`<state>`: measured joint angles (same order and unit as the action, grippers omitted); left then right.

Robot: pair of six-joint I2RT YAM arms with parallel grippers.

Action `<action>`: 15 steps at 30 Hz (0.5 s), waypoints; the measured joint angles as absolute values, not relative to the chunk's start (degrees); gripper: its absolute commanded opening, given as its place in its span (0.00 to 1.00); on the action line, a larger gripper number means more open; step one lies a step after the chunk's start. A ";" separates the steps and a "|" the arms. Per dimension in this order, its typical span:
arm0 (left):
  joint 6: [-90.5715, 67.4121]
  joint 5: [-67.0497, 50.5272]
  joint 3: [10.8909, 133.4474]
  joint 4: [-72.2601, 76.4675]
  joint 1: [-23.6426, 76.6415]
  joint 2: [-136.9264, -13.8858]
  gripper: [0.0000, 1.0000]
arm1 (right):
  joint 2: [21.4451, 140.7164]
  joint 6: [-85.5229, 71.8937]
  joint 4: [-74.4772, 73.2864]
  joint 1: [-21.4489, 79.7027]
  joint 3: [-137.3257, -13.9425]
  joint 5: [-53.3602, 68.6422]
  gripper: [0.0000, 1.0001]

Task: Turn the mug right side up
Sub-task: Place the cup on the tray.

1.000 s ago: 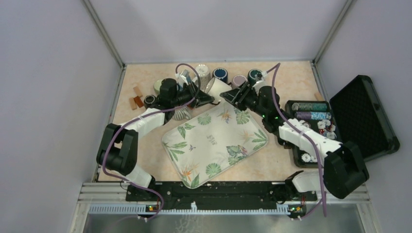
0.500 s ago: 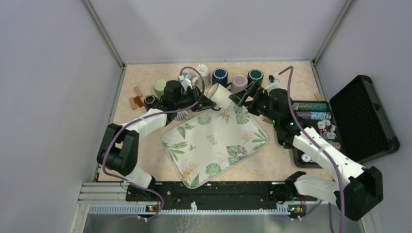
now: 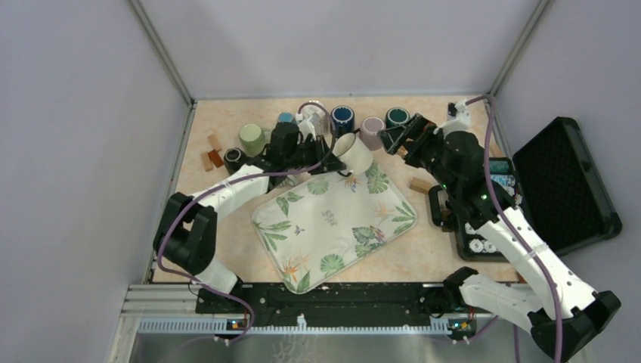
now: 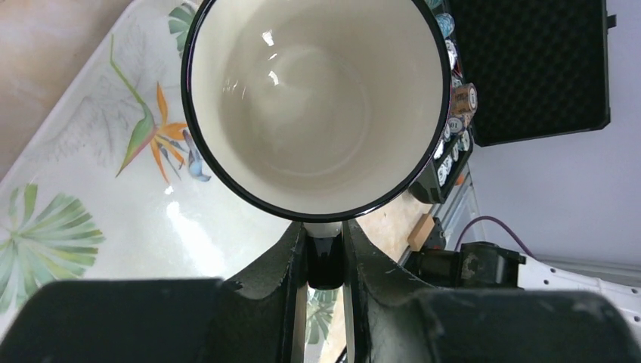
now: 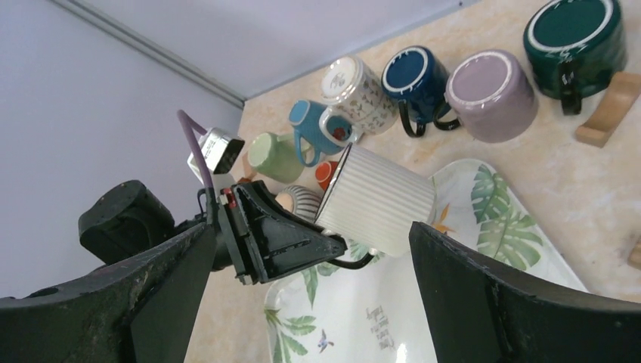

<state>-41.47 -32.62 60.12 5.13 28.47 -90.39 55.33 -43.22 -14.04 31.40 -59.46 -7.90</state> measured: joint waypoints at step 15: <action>-28.80 -20.10 71.33 -4.03 37.06 -100.05 0.00 | 49.43 -39.40 -15.84 31.40 -61.98 -13.28 0.99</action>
